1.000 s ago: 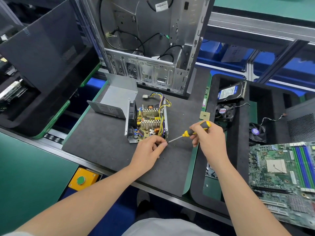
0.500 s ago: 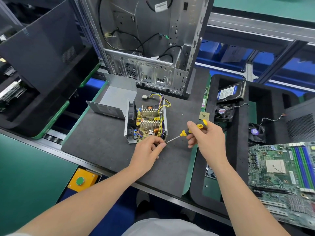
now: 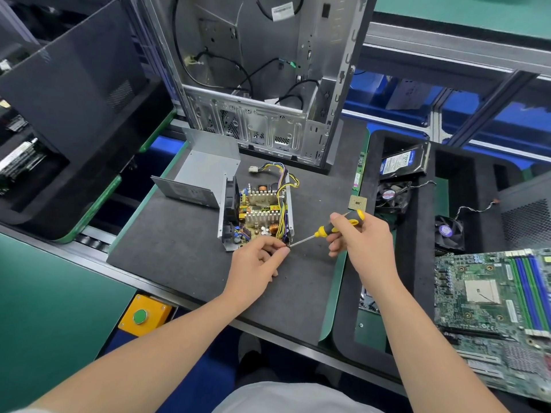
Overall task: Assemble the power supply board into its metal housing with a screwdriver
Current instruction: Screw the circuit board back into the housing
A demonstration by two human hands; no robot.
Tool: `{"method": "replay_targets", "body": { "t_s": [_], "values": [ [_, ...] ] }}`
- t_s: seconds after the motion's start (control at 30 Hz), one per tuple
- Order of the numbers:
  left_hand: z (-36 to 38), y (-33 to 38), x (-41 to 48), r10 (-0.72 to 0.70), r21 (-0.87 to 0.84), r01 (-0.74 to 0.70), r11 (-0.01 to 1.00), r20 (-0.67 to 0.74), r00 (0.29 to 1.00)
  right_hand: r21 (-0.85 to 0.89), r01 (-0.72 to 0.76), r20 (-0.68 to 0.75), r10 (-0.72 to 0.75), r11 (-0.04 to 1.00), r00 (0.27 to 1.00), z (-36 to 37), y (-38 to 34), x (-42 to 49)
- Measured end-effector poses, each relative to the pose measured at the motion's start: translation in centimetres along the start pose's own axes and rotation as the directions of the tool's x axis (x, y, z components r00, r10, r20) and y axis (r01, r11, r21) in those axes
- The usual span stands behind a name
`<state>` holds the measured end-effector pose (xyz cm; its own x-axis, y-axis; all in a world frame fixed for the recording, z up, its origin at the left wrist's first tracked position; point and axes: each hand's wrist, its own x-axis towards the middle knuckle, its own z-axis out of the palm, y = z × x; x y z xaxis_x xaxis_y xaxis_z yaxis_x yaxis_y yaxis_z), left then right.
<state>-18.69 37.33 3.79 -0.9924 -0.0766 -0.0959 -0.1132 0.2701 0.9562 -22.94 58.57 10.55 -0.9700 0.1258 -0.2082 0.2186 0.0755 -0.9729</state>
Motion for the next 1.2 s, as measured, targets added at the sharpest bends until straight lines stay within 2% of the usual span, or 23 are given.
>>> {"method": "replay_targets", "body": {
  "t_s": [0.13,0.2,0.27,0.3,0.37,0.4,0.47,0.53,0.6,0.73,0.93,1.2],
  "values": [
    [-0.2,0.2,-0.3,-0.02,-0.095,0.02,0.995,0.005,1.0,-0.008,0.004,-0.014,-0.004,1.0,1.0,0.1,-0.3,-0.1],
    [-0.4,0.4,-0.5,0.043,-0.066,-0.044,0.997,-0.013,0.999,-0.045,0.027,-0.018,-0.028,0.999,0.999,0.1,-0.7,-0.3],
    [-0.9,1.1,-0.2,0.207,0.106,-0.201,0.974,-0.05,0.977,-0.107,0.07,-0.026,-0.073,0.992,0.997,0.1,-1.2,-0.5],
    [-1.2,1.8,0.3,0.319,0.216,-0.299,0.93,-0.063,0.946,-0.148,0.096,-0.03,-0.102,0.984,0.994,0.2,-1.4,-0.7],
    [-2.2,3.8,1.9,0.52,0.429,-0.457,0.779,-0.037,0.853,-0.223,0.145,-0.03,-0.156,0.964,0.987,0.3,-1.8,-1.0],
    [-2.7,4.8,3.0,0.56,0.52,-0.484,0.704,0.014,0.828,-0.25,0.166,-0.029,-0.178,0.954,0.984,0.5,-2.0,-1.2],
    [-3.8,6.5,5.1,0.486,0.691,-0.456,0.561,0.171,0.857,-0.304,0.201,-0.023,-0.218,0.931,0.976,0.8,-2.3,-1.6],
    [-4.3,7.1,6.6,0.306,0.831,-0.41,0.376,0.306,0.901,-0.358,0.237,-0.002,-0.254,0.903,0.967,1.2,-2.6,-2.0],
    [-4.3,6.7,7.7,0.21,0.865,-0.407,0.293,0.358,0.91,-0.399,0.278,0.023,-0.293,0.874,0.956,1.7,-2.8,-2.3],
    [-4.5,6.1,9.4,0.119,0.847,-0.418,0.329,0.402,0.908,-0.484,0.36,0.066,-0.377,0.797,0.924,2.7,-3.0,-2.9],
    [-4.8,6.4,10.2,0.101,0.792,-0.451,0.411,0.452,0.886,-0.621,0.414,0.118,-0.443,0.665,0.889,3.8,-3.2,-3.6],
    [-5.0,6.3,10.0,0.133,0.758,-0.464,0.459,0.457,0.879,-0.661,0.437,0.149,-0.464,0.61,0.873,4.6,-2.9,-4.3]
  ]
}}
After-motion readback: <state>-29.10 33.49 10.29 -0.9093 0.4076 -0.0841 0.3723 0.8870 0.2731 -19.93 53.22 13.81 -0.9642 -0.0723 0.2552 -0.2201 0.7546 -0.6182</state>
